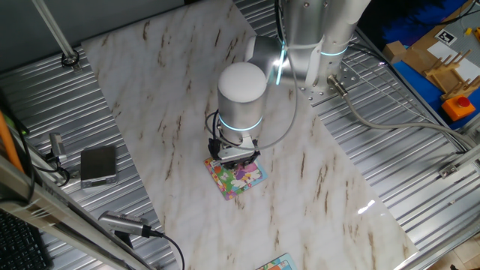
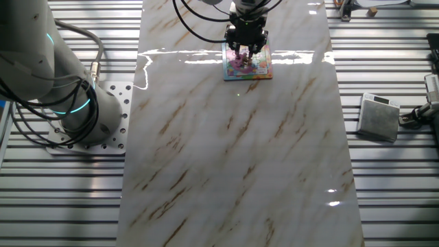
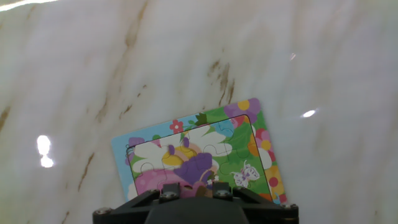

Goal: Assemble one piece of a puzzle

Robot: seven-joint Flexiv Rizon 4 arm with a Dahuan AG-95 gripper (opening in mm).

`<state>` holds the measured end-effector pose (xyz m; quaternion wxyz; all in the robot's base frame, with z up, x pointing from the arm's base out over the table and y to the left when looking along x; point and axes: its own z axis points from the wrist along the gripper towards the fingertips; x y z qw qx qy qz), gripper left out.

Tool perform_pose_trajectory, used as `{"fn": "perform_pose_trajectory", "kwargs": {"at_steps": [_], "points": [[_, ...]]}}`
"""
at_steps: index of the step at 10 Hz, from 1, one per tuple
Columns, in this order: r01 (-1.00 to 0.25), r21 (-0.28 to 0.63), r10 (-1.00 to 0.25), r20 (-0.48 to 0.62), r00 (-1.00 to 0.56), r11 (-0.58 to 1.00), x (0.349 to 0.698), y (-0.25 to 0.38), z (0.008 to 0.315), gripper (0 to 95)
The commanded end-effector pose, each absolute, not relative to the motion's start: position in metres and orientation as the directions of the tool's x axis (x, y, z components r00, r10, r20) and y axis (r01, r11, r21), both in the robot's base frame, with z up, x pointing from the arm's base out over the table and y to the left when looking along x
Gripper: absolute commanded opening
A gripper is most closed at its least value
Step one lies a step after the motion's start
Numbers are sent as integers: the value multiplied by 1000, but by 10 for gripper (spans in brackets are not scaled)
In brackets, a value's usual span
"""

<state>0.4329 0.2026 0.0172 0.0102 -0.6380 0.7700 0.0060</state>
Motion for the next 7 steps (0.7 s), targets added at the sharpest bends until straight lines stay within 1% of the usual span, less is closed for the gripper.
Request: {"fn": "perform_pose_trajectory", "kwargs": {"at_steps": [1,7], "points": [[-988,-4,-988,-22,-151,152,435,203,20,0],[-995,-3,-995,-23,-101,101,436,204,20,0]]}}
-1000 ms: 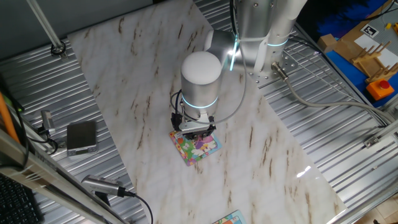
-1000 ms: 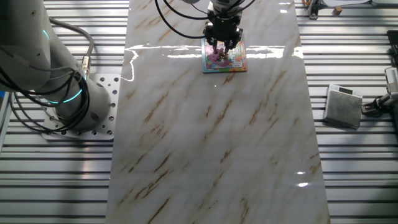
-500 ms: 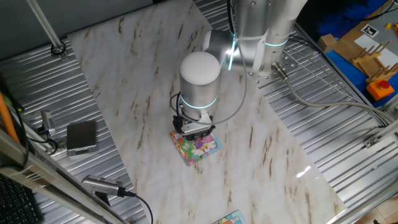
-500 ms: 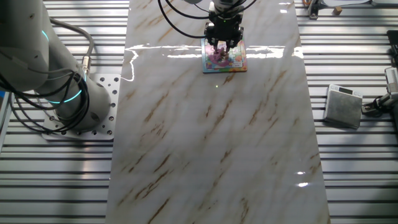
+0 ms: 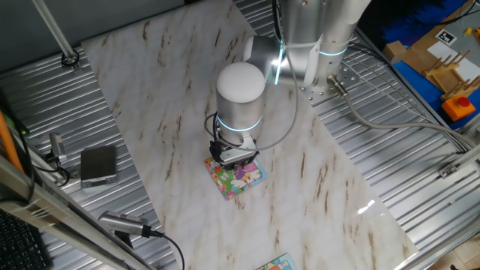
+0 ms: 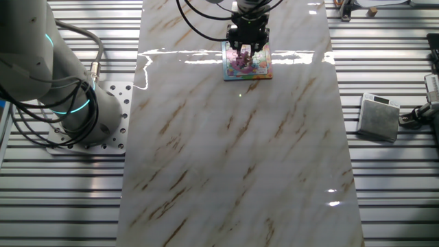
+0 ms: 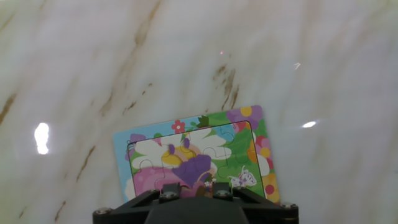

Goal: Assemble one piece of a puzzle

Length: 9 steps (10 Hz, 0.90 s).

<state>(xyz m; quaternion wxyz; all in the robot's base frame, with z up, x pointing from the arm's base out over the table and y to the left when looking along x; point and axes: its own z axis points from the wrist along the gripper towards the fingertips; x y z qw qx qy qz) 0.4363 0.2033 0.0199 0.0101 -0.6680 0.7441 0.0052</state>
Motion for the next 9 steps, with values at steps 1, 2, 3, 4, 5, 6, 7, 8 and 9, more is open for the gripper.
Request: {"fn": "perform_pose_trajectory", "kwargs": {"at_steps": [1,2,3,4,5,6,7,8,9], "points": [[-996,-1,-996,-23,-86,86,436,204,20,0],[-997,2,-997,-23,-77,77,436,204,20,0],[-998,5,-997,-24,-69,69,436,203,20,0],[-998,11,-998,-24,-59,58,436,203,20,0],[-999,16,-998,-24,-52,51,436,203,20,0],[-999,22,-999,-24,-39,39,436,202,20,0],[-999,28,-999,-24,-31,30,435,201,21,0],[-999,33,-999,-25,-21,20,435,200,21,0],[-999,36,-1000,-26,-14,13,435,200,21,0]]}}
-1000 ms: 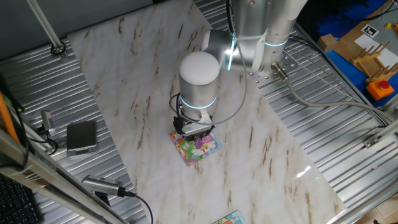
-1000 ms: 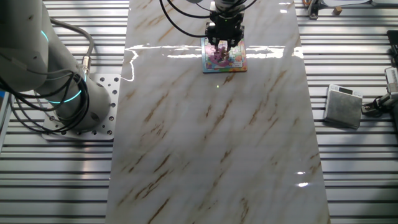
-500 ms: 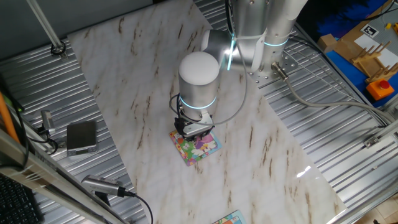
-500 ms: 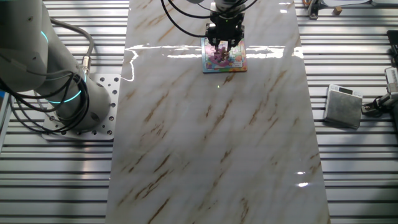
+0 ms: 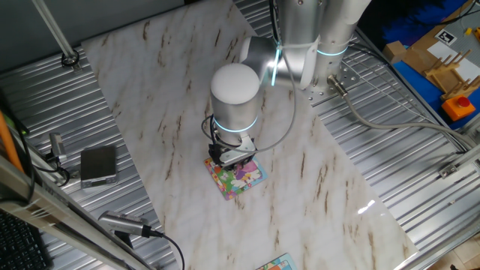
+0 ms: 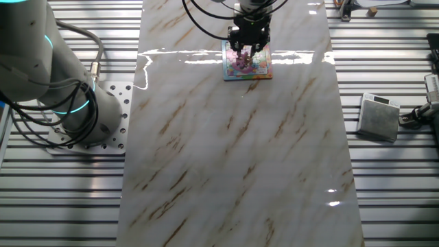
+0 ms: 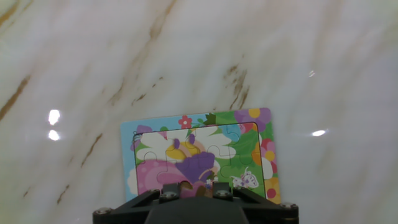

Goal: Assemble one piece of a puzzle

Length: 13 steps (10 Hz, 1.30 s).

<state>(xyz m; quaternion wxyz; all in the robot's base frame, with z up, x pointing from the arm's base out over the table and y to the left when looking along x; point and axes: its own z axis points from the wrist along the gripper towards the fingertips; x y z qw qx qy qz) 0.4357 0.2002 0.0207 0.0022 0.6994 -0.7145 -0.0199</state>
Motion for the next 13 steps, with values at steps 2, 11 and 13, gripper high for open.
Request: {"fn": "perform_pose_trajectory", "kwargs": {"at_steps": [2,11,13], "points": [[-999,39,-1000,-26,0,-1,435,200,20,0],[-999,42,-1000,-25,11,-12,435,199,18,0],[-999,42,-1000,-26,15,-16,435,199,18,0]]}}
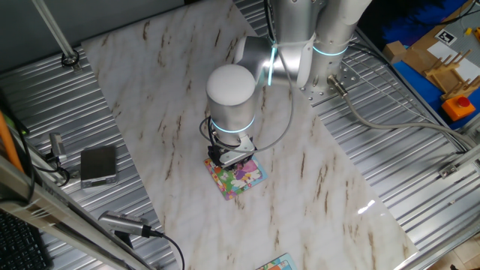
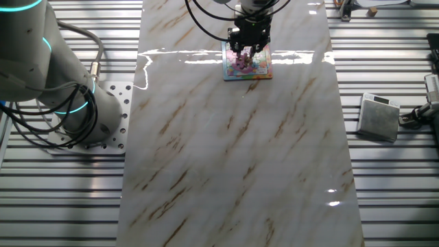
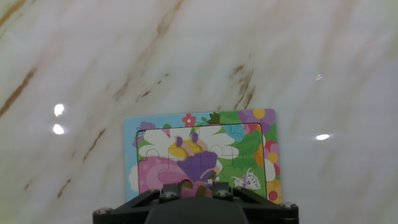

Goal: Assemble one piece of a puzzle

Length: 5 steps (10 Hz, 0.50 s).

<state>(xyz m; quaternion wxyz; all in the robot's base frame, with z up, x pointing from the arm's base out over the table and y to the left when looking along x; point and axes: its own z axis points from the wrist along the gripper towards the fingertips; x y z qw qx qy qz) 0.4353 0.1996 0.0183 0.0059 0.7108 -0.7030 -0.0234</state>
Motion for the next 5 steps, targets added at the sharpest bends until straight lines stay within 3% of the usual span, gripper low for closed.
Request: {"fn": "perform_pose_trajectory", "kwargs": {"at_steps": [1,5], "points": [[-999,41,-999,-29,25,-27,435,199,18,0],[-996,39,-997,-37,74,-76,435,199,18,0]]}}
